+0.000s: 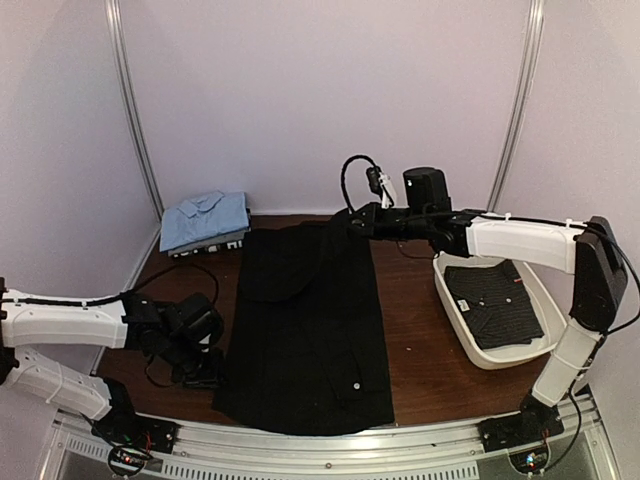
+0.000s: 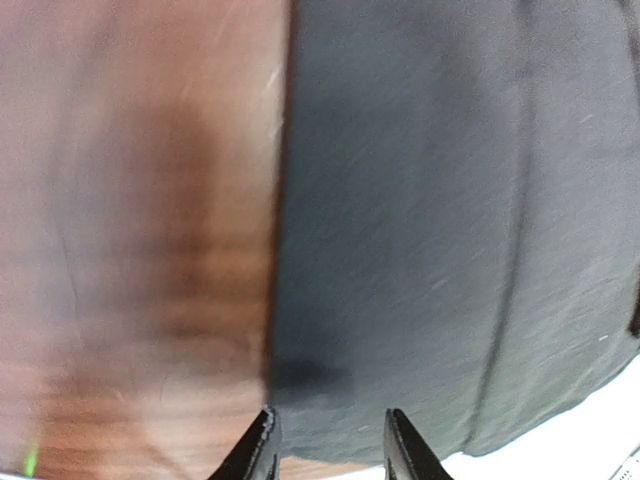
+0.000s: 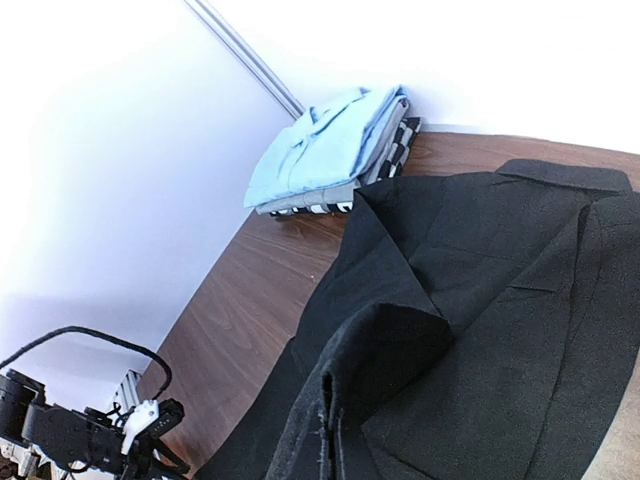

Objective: Fold and stack the long sleeve shirts
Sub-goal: Pick up the 1/3-folded shirt from the center of the board.

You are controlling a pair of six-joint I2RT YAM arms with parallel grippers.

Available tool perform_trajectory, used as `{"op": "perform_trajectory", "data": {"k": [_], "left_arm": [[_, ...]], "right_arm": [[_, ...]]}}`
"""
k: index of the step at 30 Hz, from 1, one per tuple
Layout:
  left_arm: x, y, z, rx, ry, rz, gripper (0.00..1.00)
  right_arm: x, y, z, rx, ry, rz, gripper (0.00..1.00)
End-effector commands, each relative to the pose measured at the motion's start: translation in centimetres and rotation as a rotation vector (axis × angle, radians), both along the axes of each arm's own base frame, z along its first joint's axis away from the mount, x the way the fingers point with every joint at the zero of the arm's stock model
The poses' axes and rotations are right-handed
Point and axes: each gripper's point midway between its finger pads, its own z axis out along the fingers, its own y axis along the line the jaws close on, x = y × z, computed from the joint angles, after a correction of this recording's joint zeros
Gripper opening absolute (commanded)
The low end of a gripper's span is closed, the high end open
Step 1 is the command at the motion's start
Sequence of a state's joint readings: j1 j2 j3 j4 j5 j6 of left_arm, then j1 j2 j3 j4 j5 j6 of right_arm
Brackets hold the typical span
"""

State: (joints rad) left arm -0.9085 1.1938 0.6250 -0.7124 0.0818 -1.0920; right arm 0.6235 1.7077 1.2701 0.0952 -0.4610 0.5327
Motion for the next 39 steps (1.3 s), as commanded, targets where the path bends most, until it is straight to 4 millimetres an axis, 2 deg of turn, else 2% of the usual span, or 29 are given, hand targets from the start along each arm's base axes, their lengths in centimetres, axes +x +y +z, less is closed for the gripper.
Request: {"op": "perform_trajectory", "data": {"k": [1, 9, 22, 30, 35, 39], "left_arm": [[-1.5, 0.9, -0.9, -0.004, 0.037, 0.085, 0.36], [-2.0, 1.5, -1.6, 0.014, 0.042, 0.059, 0.35], [-2.8, 2.0, -2.8, 0.021, 0.059, 0.027, 0.28], [-3.3, 1.7, -3.0, 0.021, 0.078, 0.01, 0.22], [-3.5, 1.5, -3.2, 0.034, 0.092, 0.001, 0.15], [-3.4, 1.0, -2.9, 0.028, 0.087, -0.006, 0.03]], "right_arm": [[-0.2, 0.9, 3.6, 0.029, -0.066, 0.053, 0.0], [0.7, 1.3, 6.6, 0.049, -0.117, 0.042, 0.0], [1.2, 1.5, 10.5, 0.08, -0.178, 0.03, 0.0], [1.2, 1.4, 11.5, 0.079, -0.185, 0.029, 0.0], [1.2, 1.4, 12.6, 0.084, -0.207, 0.033, 0.0], [1.4, 1.5, 13.9, 0.089, -0.234, 0.03, 0.0]]}}
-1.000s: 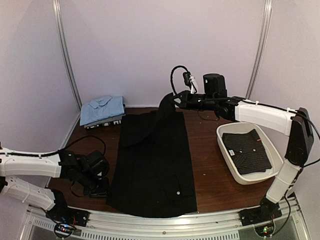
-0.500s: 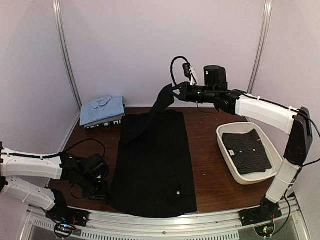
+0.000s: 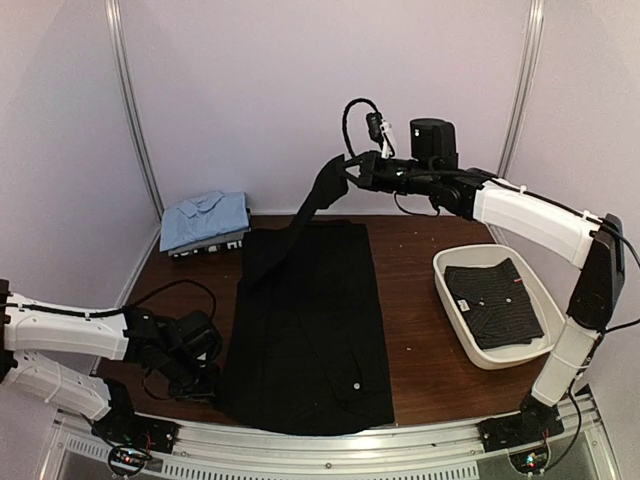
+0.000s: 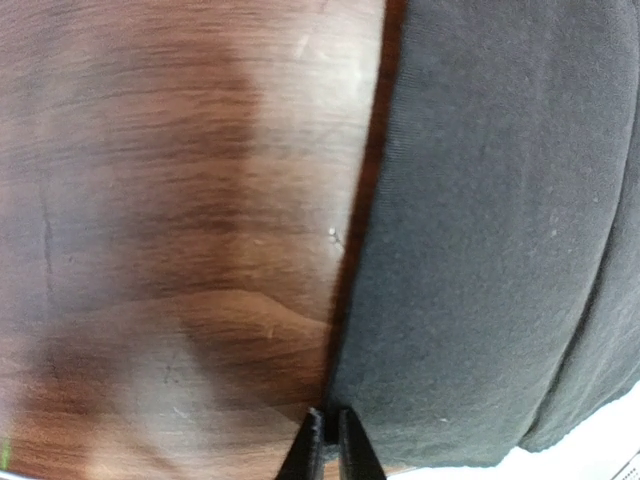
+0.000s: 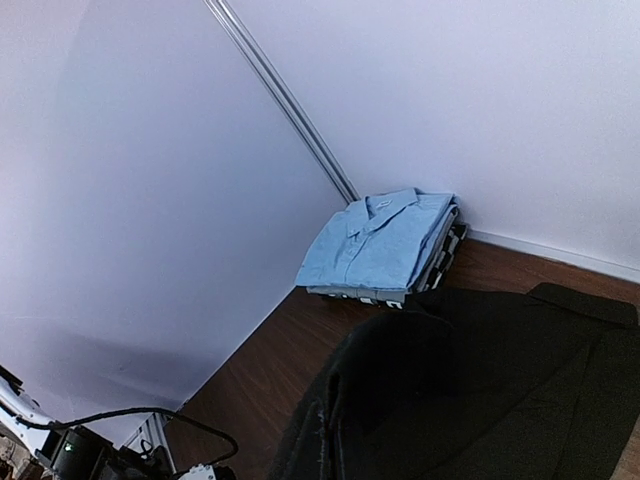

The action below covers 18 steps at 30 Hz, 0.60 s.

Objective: Fold and stack the long sleeve shirts
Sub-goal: Pick up the 1/3-folded shirt from the center of the board.

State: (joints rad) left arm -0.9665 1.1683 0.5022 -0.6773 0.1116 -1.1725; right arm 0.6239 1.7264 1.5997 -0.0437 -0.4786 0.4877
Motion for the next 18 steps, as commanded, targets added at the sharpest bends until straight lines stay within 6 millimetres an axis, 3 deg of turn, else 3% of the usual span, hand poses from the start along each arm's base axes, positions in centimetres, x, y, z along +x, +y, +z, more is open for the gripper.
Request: {"op": "perform_trajectory", "data": {"k": [1, 11, 18], "left_arm": [[0.1, -0.6, 0.2, -0.005, 0.0, -0.017, 0.0], [2.3, -1.5, 3.8, 0.024, -0.09, -0.046, 0.0], [4.1, -4.6, 7.1, 0.008, -0.142, -0.177, 0.0]], "right_arm": [[0.2, 0.2, 2.5, 0.01, -0.065, -0.001, 0.0], [1.4, 0.0, 3.4, -0.042, -0.117, -0.025, 0.0], [3.2, -2.9, 3.9, -0.096, -0.145, -0.109, 0.0]]}}
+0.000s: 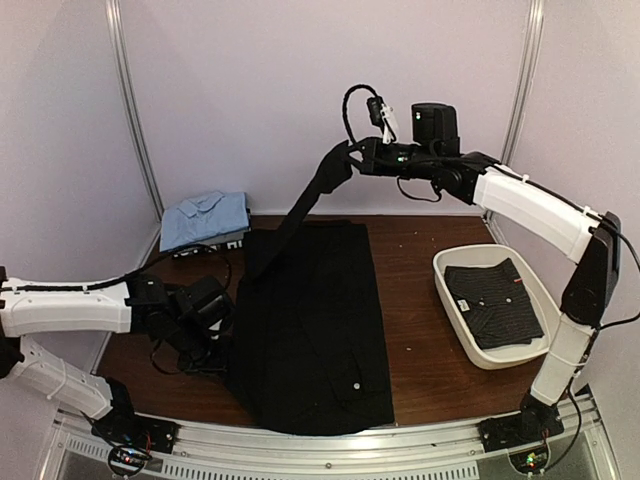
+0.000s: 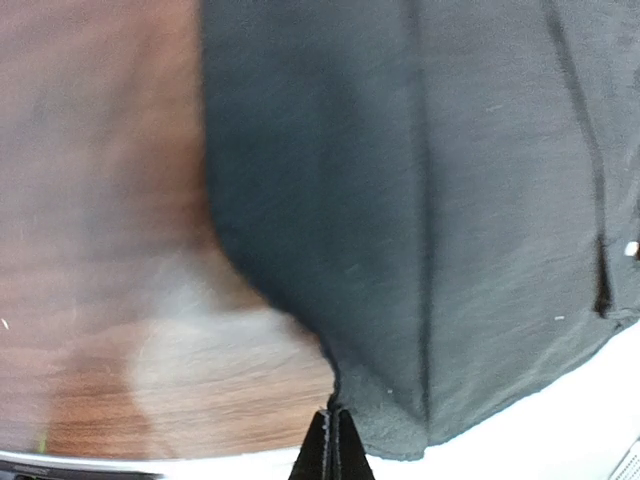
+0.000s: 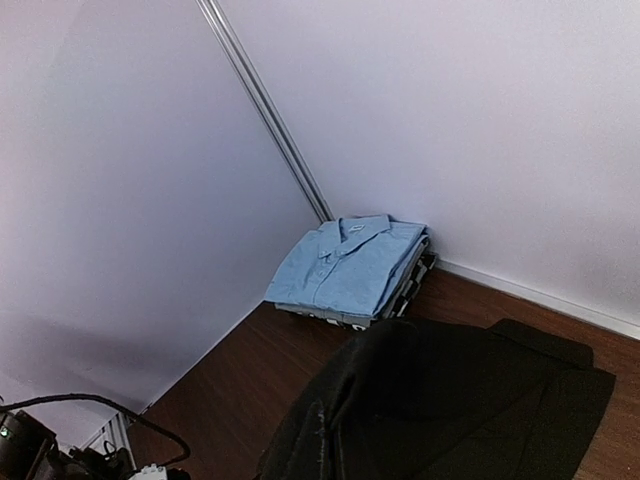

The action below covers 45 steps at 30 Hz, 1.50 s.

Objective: Fold and stack the long sleeve shirts
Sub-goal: Fold the 1/3-folded shirt at the center of the board.

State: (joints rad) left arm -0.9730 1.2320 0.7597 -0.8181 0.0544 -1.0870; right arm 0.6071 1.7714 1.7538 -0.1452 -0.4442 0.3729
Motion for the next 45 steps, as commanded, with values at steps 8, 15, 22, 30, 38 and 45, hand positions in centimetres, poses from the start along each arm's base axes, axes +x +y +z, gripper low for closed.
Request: {"op": "perform_trajectory", "data": {"k": [8, 15, 22, 30, 38, 45], "left_arm": [[0.7, -6.9, 2.3, 0.01, -0.036, -0.338, 0.0], [-0.5, -9.9, 1.3, 0.01, 0.008, -0.502, 0.0], [-1.7, -11.8, 0.9, -0.036, 0.038, -0.605, 0.0], [-2.7, -12.3, 0.8, -0.077, 0.059, -0.661, 0.0], [-2.9, -12.4, 1.2, -0.097, 0.058, -0.676, 0.0], [-3.5, -12.8, 1.2, -0.13, 0.073, -0.699, 0.0]], "right_arm": [[2.1, -7.5, 1.5, -0.066, -0.051, -0.195, 0.0], [-0.1, -11.2, 0.5, -0.102, -0.043, -0.278, 0.0], [-2.3, -13.3, -0.2, -0.101, -0.033, -0.327, 0.0], [-3.0, -14.1, -0.2, -0.111, -0.028, -0.35, 0.0], [-3.6, -14.1, 1.0, -0.084, -0.038, -0.342, 0.0], [-4.2, -14.4, 1.6, -0.075, -0.044, -0.34, 0.0]]}}
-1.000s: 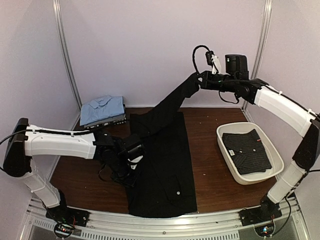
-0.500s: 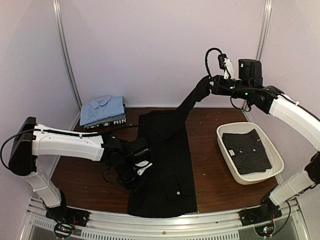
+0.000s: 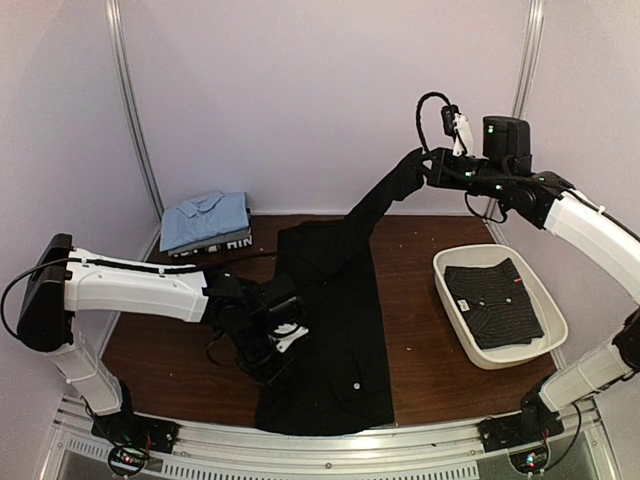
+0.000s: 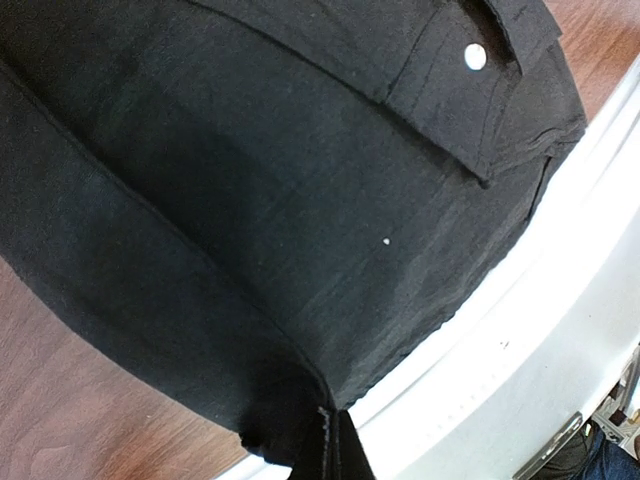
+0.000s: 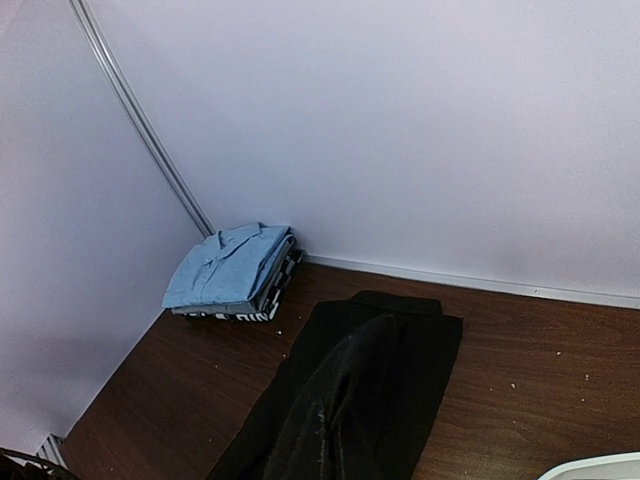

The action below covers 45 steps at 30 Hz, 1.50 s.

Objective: Fold and stack the long sleeve shirts
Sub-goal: Fold the 1/3-folded shirt at the center of the board.

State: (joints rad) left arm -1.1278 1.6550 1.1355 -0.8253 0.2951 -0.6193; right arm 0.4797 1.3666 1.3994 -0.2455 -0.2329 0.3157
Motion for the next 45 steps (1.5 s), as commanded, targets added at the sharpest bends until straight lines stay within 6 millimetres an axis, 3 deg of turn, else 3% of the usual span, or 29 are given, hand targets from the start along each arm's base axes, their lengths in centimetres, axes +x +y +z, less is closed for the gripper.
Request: {"op": "perform_trajectory", "data": {"k": [1, 16, 27, 30, 32, 35, 42, 45], "left_arm": [[-0.5, -0.9, 0.6, -0.054, 0.004, -0.041, 0.0], [-0.9, -1.7, 0.6, -0.094, 0.017, -0.082, 0.0], [-1.6, -2.4, 0.0, -0.113, 0.032, -0.121, 0.0], [-1.4, -2.8, 0.1, -0.121, 0.025, -0.124, 0.12], [-1.1, -3.3, 0.7, -0.141, 0.01, -0.124, 0.3], [-0.2, -4.2, 2.4, -0.18, -0.035, -0.112, 0.47], [3.9, -5.0, 7.4, -0.35, -0.074, 0.003, 0.53], [5.7, -4.4, 8.5, -0.389, -0.101, 0.062, 0.54]], "right_arm": [[-1.0, -0.9, 1.8, 0.021, -0.032, -0.015, 0.0], [-1.8, -1.4, 2.3, 0.035, -0.027, -0.02, 0.0], [-2.8, -1.9, 1.3, 0.057, -0.006, -0.029, 0.0], [-2.9, -2.0, 1.1, 0.055, 0.0, -0.029, 0.0], [-2.9, -2.1, 0.8, 0.05, 0.006, -0.033, 0.0], [-3.0, -2.1, 0.5, 0.041, 0.01, -0.035, 0.0], [-3.3, -2.3, -0.4, 0.021, 0.022, -0.033, 0.0], [-3.4, -2.3, -0.9, 0.013, 0.033, -0.032, 0.0]]}}
